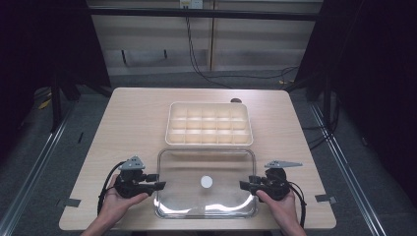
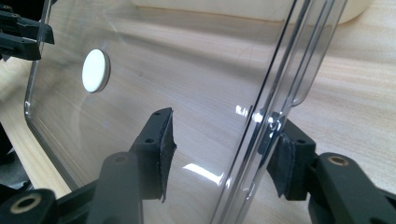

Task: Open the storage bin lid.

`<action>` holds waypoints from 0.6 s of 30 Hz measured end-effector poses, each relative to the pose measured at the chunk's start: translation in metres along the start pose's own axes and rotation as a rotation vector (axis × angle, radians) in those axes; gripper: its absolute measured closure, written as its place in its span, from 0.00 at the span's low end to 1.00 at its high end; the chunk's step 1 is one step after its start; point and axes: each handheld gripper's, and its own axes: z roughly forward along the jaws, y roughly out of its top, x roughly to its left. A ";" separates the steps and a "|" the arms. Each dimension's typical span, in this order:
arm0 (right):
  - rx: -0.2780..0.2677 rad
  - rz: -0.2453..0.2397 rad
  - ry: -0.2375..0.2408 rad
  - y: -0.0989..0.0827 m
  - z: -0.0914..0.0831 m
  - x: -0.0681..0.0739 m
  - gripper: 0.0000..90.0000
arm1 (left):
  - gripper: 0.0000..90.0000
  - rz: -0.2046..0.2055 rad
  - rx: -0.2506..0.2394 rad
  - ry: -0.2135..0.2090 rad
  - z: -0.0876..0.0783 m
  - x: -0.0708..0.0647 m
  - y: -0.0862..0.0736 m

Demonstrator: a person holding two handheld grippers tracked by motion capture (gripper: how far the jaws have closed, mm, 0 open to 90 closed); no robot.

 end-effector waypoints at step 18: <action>0.049 -0.010 -0.047 -0.001 0.013 -0.004 0.42 | 0.60 -0.013 0.042 0.012 0.010 0.006 -0.004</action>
